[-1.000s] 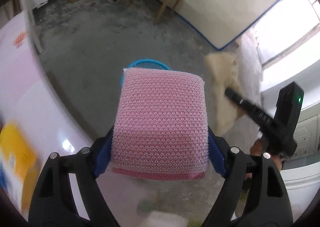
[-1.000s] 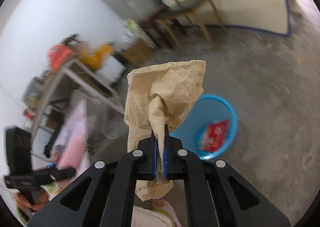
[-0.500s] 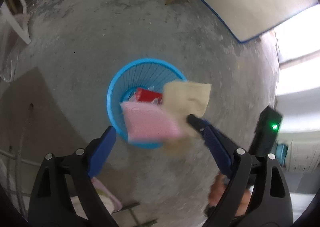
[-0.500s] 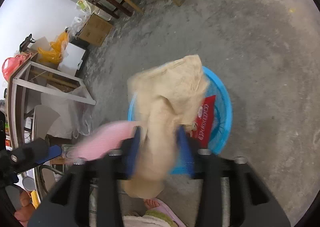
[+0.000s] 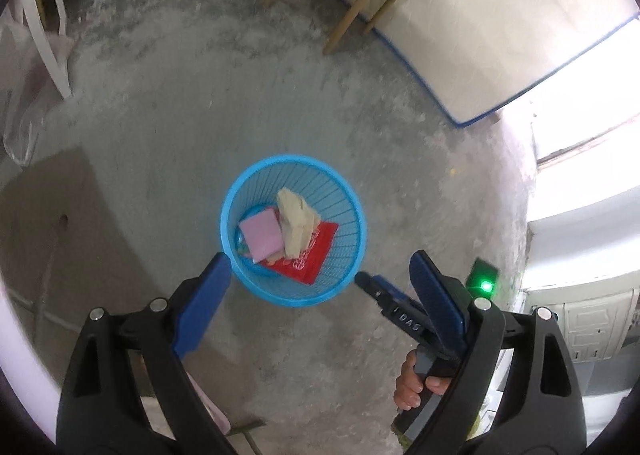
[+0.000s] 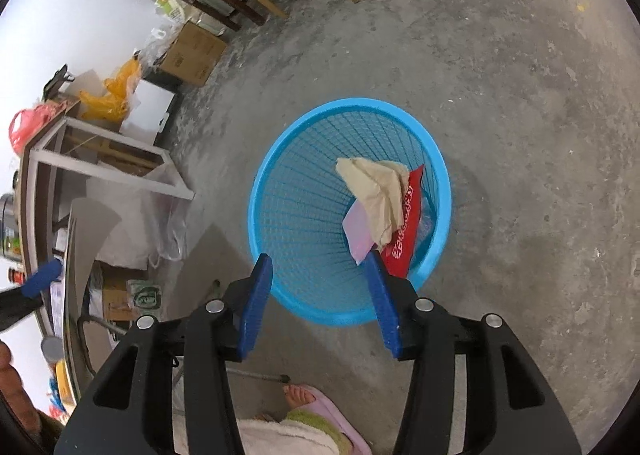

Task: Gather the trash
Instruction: 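Carry both items over the blue wastebasket and open both tools, then move both tools back to the table toward the green bottle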

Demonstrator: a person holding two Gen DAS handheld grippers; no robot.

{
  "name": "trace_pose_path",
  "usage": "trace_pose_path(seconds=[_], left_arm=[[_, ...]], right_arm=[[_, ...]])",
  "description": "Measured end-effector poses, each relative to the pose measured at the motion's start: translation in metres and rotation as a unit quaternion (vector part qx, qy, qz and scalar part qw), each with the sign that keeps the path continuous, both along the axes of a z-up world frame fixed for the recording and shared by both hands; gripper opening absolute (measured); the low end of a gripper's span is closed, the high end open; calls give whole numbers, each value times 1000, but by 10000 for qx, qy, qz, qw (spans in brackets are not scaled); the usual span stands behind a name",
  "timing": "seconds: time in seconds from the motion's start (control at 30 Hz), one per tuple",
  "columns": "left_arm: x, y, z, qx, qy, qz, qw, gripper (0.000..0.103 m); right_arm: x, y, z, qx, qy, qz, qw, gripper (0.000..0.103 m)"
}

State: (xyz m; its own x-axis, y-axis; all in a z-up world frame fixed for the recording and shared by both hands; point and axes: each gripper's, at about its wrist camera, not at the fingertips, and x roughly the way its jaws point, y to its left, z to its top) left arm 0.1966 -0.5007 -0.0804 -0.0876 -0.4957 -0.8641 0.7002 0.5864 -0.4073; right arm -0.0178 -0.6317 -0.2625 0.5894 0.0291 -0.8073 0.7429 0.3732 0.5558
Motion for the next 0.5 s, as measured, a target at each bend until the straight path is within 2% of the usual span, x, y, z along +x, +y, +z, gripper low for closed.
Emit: trace_pose_path(seconds=[0.1, 0.27, 0.5], left_arm=[[-12, 28, 33, -337, -206, -104, 9992, 86], [-36, 97, 78, -872, -551, -67, 9946, 86], [-71, 192, 108, -1217, -1175, -7, 9856, 86]], right_arm=[[-6, 16, 18, -155, -71, 187, 9997, 50], [-17, 52, 66, -584, -258, 523, 9966, 64], [-23, 100, 143, -1232, -580, 1100, 9846, 75]])
